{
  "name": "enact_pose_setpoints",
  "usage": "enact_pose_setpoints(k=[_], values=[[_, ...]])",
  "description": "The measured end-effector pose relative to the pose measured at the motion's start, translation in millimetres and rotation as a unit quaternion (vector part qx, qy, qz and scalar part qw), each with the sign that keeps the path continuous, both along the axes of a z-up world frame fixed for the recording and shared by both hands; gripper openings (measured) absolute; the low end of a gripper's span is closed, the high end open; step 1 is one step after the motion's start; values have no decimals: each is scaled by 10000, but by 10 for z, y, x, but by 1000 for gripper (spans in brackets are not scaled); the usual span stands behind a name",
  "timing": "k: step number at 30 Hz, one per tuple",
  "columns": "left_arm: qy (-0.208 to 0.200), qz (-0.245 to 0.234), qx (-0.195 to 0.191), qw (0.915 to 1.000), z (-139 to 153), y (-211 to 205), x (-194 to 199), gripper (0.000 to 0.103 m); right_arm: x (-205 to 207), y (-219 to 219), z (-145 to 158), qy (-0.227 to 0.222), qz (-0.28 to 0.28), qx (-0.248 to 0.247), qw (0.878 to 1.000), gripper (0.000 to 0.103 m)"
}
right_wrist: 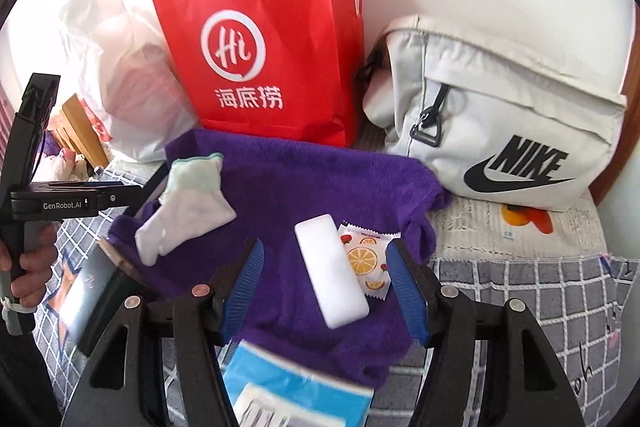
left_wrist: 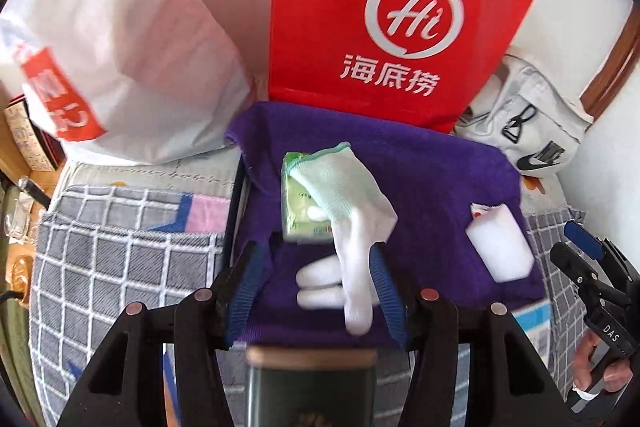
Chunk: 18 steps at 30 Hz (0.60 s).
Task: Organize soft objects
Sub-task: 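Lower the glove and sponge onto the purple towel and open both tools, then grasp the white mesh bag with the right tool while the left tool moves to the green packet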
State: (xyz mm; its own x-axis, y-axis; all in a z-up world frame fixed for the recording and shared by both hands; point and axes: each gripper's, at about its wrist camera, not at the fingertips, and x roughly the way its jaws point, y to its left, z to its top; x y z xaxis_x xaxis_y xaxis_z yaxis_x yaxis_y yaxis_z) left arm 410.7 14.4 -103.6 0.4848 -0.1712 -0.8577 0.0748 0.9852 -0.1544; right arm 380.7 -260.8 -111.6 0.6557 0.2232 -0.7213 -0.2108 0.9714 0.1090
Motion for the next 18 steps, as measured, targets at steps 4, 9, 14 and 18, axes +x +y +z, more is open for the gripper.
enact_pose_setpoints(k=[4, 9, 14, 18], values=[[-229, -9, -106, 9997, 180, 45, -306, 53, -296, 14, 164, -76, -74, 152, 9998, 63], [-444, 48, -116, 9989, 342, 121, -742, 53, -785, 33, 361, -161, 27, 518, 9985, 63], [-493, -26, -194, 9986, 396, 147, -1176, 53, -1327, 170, 448, -268, 193, 274, 9991, 63], [-521, -22, 4, 9986, 370, 110, -1464, 53, -1671, 216, 390, -216, 191, 303, 9991, 63]])
